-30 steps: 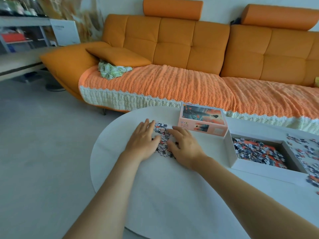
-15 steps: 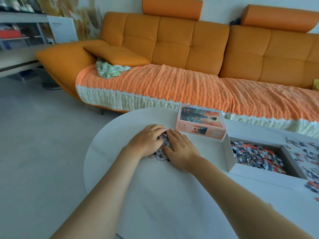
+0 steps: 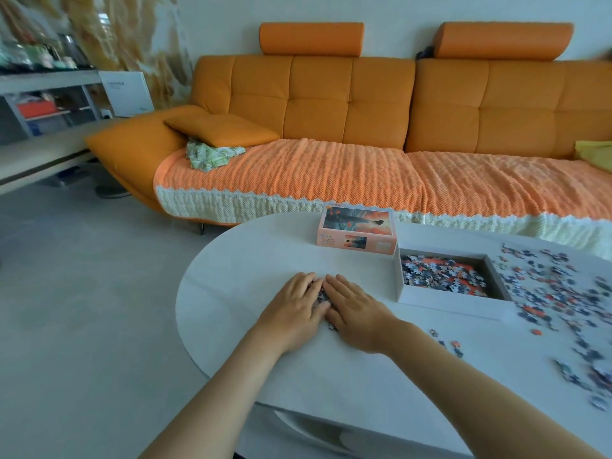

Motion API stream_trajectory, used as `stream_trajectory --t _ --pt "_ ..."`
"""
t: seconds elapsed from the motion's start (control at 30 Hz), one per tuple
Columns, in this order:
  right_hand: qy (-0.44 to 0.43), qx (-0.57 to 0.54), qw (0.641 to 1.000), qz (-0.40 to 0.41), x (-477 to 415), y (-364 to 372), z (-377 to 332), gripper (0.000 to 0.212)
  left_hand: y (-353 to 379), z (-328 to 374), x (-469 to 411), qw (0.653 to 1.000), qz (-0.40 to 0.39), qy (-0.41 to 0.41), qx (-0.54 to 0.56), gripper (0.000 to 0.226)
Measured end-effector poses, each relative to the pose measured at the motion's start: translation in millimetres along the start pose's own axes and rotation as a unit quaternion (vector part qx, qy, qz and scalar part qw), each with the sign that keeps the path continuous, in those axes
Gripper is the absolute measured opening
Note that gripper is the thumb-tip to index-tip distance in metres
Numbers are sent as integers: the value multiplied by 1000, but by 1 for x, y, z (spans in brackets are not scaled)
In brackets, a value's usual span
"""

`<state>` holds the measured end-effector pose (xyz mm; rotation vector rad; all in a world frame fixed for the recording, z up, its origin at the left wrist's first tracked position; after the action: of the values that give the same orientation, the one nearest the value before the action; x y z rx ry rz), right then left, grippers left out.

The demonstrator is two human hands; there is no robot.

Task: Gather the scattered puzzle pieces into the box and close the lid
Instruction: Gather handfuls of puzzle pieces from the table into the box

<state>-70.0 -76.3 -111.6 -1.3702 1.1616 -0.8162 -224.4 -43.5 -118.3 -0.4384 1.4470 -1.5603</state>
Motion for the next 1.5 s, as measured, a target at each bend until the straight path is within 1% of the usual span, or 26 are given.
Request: stream_trajectory --t 0.07,0.1,0.2,0.23,0.4,0.5,0.6,0.7,0.8,0.87,0.93,1.0,1.07,1.2,1.33,1.37,1.43,1.5 --pt "3 4 1000 -18 20 -9 7 63 1 21 7 1000 7 6 2 85" --pt "7 4 1000 -25 30 -14 10 62 0 31 10 1000 6 3 6 82" --pt "18 -3 999 -40 63 -28 23 61 1 62 18 1000 -9 -12 27 65" --pt "22 -7 999 -42 72 -32 28 61 2 72 21 999 -15 -10 31 64" --pt "32 -21 999 -34 109 -44 51 60 8 114 30 998 -41 9 43 70" --pt "42 -35 998 -19 124 -46 64 60 10 133 28 997 -52 36 47 72" --pt "59 -63 996 -7 135 -52 79 57 15 153 22 994 -65 62 60 81" --pt "77 -116 990 17 143 -59 94 50 21 168 13 991 -65 86 74 85" --pt "124 -182 975 31 148 -68 108 48 28 177 3 987 -85 98 97 89" --pt "148 -201 968 34 149 -74 115 38 29 184 -4 984 -92 83 130 86" --pt "168 -211 961 55 149 -82 120 31 26 190 -12 979 -94 61 169 76" --pt "185 -222 955 69 148 -90 125 35 22 193 -20 972 -95 44 210 65" --pt "190 -225 953 73 148 -95 128 38 19 193 -26 964 -114 30 238 62" --pt "199 -210 955 66 149 -96 134 33 13 184 -31 969 -132 36 204 70" --pt "213 -177 960 51 152 -93 139 32 6 162 -33 980 -161 68 95 88" --pt "210 -170 962 47 153 -93 139 33 5 157 -32 980 -172 68 72 89" --pt "191 -140 971 35 154 -93 138 39 7 151 -30 980 -180 67 57 79" --pt "169 -105 980 13 153 -92 132 53 9 154 -29 981 -166 84 56 69"
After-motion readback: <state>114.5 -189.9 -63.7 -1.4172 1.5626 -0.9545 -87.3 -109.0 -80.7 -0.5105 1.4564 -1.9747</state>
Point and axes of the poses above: each hand's wrist, its own x-axis away from the middle knuckle, its own y-axis out of the palm, z = x × y, the point moved 2 cm from there along -x, towards the middle knuckle, and after that the axes turned 10 degrees about z, right-handed, at the moved point
